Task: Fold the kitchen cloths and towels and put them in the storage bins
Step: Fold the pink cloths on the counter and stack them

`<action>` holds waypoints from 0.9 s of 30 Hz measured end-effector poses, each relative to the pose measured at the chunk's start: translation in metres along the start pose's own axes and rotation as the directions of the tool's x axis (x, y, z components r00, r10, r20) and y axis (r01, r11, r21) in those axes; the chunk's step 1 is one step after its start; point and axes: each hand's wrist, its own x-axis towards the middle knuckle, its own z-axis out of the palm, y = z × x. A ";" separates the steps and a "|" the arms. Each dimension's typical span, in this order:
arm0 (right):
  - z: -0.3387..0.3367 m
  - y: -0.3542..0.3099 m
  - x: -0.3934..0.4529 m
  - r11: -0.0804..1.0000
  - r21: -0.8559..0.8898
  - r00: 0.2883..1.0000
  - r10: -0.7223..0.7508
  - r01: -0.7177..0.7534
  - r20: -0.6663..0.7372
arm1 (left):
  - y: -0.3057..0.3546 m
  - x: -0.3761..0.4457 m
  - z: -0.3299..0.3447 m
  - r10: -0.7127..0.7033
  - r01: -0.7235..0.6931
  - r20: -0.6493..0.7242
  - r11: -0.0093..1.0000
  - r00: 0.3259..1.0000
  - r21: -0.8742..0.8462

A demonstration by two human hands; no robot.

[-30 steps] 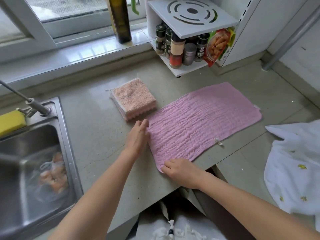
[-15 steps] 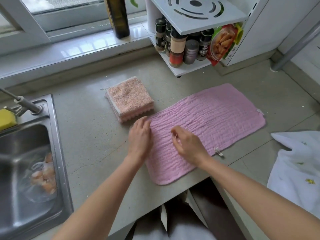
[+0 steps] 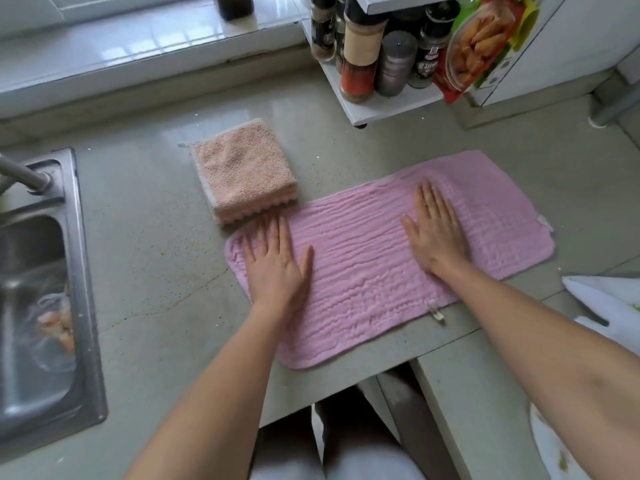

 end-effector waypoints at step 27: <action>-0.015 0.100 -0.010 0.979 0.200 0.995 0.051 -0.032 -0.086 | 0.147 0.044 0.013 0.504 -0.513 0.100 0.852 0.858 0.110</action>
